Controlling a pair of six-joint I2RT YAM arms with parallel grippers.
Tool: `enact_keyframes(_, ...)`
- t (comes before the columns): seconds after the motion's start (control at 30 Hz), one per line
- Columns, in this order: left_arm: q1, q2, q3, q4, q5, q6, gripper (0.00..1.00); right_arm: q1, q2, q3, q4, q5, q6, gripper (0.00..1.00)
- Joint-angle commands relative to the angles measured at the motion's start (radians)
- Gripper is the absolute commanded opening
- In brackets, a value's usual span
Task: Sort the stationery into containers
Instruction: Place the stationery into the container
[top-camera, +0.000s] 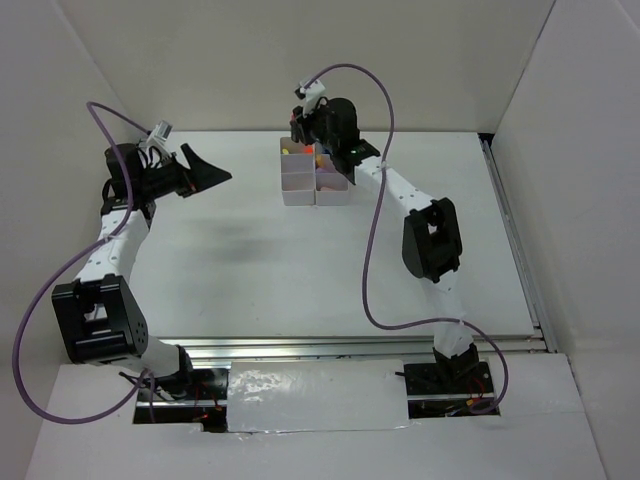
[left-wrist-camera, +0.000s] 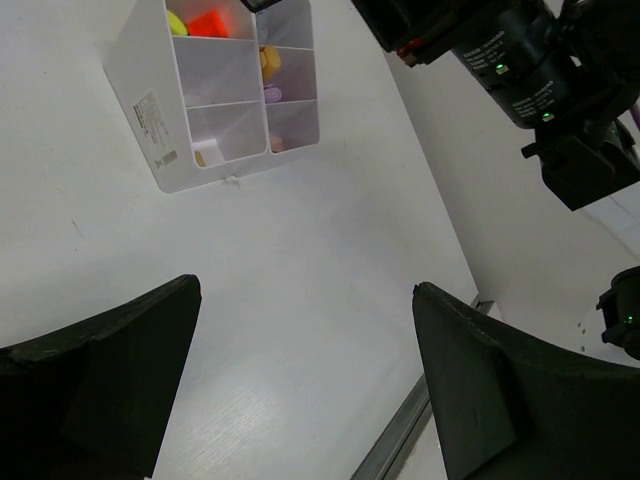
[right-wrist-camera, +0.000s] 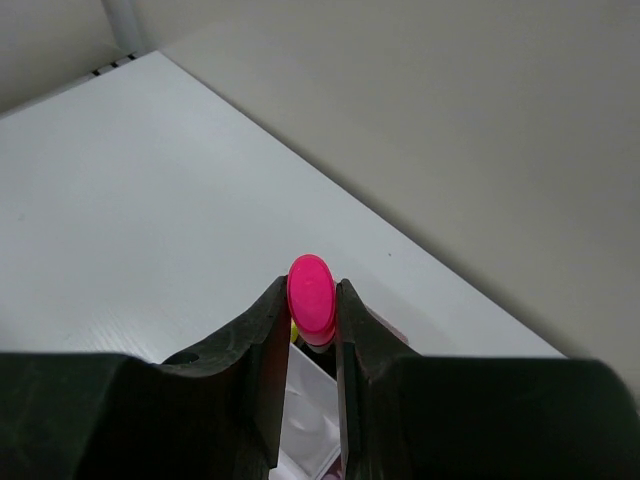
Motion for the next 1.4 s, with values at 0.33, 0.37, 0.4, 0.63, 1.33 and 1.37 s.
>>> enact_keyframes(0.33, -0.015, 0.034, -0.020, 0.057, 0.039, -0.008, 0.99, -0.016, 0.124, 0.091, 0.087, 0.018, -0.018, 0.01)
enact_keyframes(0.37, -0.013, 0.034, -0.019, 0.051, 0.037, -0.004, 0.99, -0.016, 0.129, 0.095, 0.086, 0.020, -0.016, 0.04)
enact_keyframes(0.4, -0.015, 0.039, -0.017, 0.042, 0.037, 0.004, 0.99, -0.017, 0.132, 0.095, 0.089, 0.023, -0.016, 0.06)
enact_keyframes(0.63, -0.013, 0.048, -0.010, 0.025, 0.026, 0.009, 0.99, -0.017, 0.126, 0.106, 0.077, 0.014, 0.007, 0.64)
enact_keyframes(1.33, -0.043, 0.006, 0.122, -0.561, -0.636, 0.558, 0.99, -0.451, -0.782, -0.549, -0.695, 0.066, 0.019, 1.00)
enact_keyframes(1.37, -0.036, 0.009, 0.110, -0.560, -0.630, 0.559, 0.99, -0.483, -0.833, -0.602, -0.704, 0.061, -0.010, 1.00)
